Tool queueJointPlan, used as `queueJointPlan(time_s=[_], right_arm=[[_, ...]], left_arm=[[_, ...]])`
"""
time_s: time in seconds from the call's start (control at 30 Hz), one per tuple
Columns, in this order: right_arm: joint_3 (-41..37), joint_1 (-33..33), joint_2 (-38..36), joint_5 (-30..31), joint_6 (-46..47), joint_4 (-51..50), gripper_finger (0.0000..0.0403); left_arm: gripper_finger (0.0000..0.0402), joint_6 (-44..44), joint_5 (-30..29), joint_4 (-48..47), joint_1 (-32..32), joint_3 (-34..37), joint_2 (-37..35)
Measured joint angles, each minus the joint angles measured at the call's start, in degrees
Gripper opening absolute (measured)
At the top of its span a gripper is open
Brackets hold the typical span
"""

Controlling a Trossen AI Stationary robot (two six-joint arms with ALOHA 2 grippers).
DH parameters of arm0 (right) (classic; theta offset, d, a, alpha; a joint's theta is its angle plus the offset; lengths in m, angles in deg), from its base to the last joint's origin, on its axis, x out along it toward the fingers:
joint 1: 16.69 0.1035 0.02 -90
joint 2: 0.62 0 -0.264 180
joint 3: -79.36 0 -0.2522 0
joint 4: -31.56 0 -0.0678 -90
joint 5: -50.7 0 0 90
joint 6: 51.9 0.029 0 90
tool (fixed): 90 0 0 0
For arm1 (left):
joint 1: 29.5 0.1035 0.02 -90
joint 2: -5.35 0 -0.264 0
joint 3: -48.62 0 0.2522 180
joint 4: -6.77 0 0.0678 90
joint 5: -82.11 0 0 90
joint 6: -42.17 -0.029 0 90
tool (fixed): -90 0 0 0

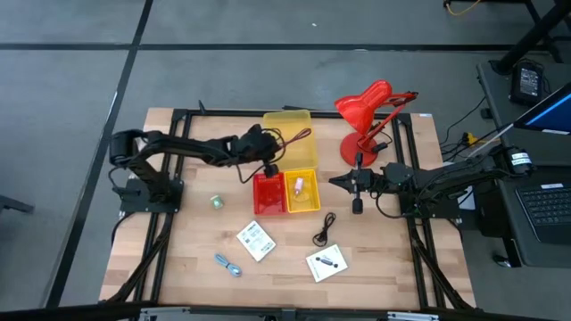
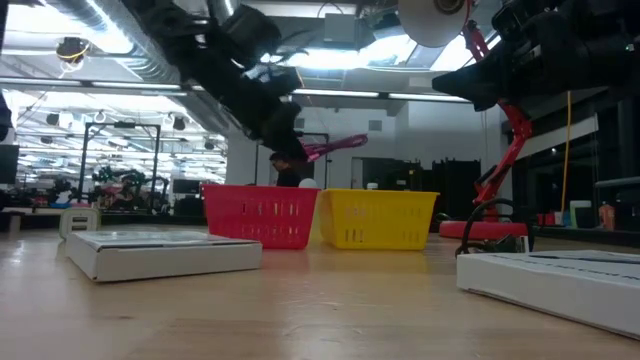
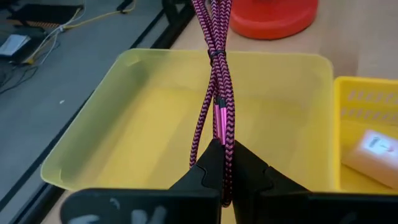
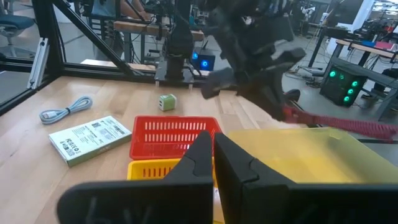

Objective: Pick and place items into bin
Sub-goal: Put the pink cable wire into the top yellow bin, then put the left white card reader box into the red bin

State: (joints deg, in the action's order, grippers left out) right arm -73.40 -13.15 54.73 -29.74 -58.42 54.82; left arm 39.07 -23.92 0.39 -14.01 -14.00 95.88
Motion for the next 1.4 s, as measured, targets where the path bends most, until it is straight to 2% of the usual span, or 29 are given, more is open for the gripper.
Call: queueJointPlan(time_s=[0.3,1.0,1.4], right_arm=[[0.0,0.0,0.0,0.0,0.0,0.0,0.0],[0.0,0.0,0.0,0.0,0.0,0.0,0.0],[0.0,0.0,0.0,0.0,-0.2,0.0,0.0]], left_arm=[[0.0006,0.3,-3.5,0.0,0.9,-2.0,5.4],[0.006,2.3,-3.9,0.4,2.3,-2.0,5.1],[0.005,-6.7,-3.4,-0.7,0.1,-1.9,2.6]])
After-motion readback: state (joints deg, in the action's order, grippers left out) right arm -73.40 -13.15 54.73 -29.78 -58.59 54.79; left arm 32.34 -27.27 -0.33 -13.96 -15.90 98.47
